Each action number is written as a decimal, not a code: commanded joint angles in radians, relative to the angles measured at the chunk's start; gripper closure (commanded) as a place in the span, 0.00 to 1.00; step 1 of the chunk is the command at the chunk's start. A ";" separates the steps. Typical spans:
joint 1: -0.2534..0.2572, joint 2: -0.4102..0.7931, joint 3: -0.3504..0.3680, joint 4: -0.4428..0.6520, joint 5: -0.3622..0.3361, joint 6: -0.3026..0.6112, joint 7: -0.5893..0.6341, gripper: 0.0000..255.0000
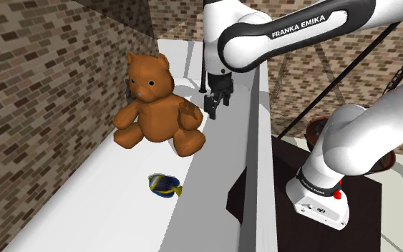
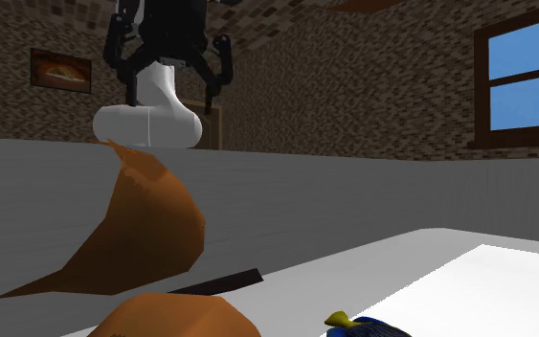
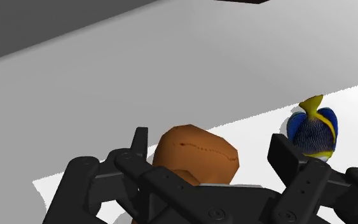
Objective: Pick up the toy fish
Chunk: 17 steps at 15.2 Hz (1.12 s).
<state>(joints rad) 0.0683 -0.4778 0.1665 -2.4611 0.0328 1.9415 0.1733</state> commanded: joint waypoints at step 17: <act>0.084 0.632 0.152 0.234 -0.091 0.401 0.236 0.00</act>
<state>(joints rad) 0.1422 0.1203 0.3126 -2.2429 -0.0464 2.3248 0.3900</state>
